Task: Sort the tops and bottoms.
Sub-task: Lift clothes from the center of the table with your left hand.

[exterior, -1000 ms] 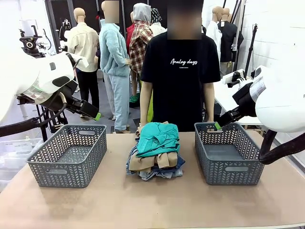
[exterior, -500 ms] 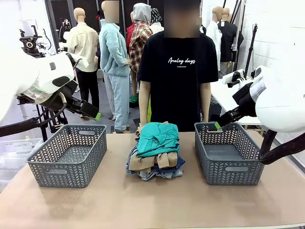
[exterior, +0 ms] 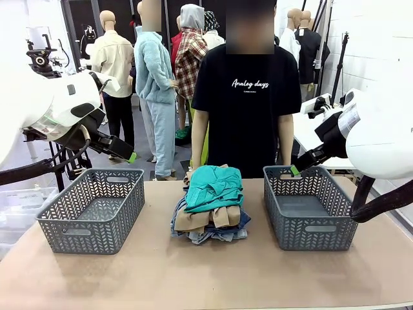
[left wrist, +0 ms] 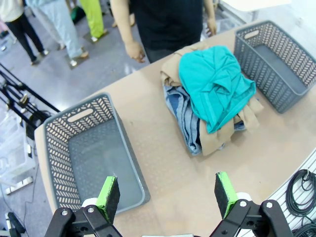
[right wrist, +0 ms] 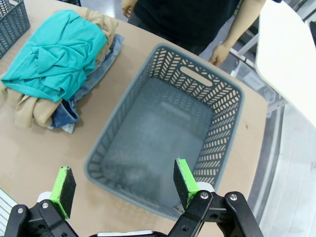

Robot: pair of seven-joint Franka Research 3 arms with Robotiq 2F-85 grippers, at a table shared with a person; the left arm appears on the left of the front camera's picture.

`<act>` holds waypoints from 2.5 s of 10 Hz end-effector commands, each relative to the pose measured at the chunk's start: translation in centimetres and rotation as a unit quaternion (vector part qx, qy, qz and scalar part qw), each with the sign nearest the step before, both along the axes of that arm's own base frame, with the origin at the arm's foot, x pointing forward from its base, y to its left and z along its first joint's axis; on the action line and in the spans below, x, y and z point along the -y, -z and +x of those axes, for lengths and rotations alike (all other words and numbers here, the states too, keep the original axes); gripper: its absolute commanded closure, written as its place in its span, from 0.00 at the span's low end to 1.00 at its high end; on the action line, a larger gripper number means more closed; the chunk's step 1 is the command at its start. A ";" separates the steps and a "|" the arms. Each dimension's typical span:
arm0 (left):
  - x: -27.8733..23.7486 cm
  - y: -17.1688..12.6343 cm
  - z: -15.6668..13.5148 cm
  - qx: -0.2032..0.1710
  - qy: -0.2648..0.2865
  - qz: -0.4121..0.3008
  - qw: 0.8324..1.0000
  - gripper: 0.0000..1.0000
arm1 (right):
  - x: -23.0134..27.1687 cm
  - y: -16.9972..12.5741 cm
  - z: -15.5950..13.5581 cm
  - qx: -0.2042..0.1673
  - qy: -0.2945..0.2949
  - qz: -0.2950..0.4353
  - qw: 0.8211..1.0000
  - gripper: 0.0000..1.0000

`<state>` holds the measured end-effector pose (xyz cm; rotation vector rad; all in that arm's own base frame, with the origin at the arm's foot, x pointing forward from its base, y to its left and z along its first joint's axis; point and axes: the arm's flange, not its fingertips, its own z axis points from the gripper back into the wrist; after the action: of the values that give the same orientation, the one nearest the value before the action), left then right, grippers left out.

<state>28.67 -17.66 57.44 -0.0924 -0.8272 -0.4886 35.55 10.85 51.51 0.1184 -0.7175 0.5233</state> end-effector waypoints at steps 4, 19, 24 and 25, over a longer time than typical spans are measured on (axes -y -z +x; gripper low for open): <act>-0.1 0.0 0.1 -0.001 0.007 0.000 1.000 0.00 | 0.0 0.3 0.2 -0.002 -0.001 0.002 1.000 0.00; 14.4 1.5 5.7 -0.041 0.080 0.002 0.996 0.00 | 0.0 0.3 0.2 -0.002 -0.001 0.002 1.000 0.00; 21.4 5.3 9.6 -0.099 0.091 0.040 0.990 0.00 | 0.0 0.3 0.2 -0.002 -0.001 0.002 1.000 0.00; 20.9 5.6 8.6 -0.109 0.087 0.033 0.990 0.00 | 0.0 0.3 0.2 -0.002 -0.001 0.002 1.000 0.00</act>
<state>37.99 -37.97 51.13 -0.1638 -0.6062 -0.6954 35.54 10.93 51.47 0.1164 -0.7163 0.5251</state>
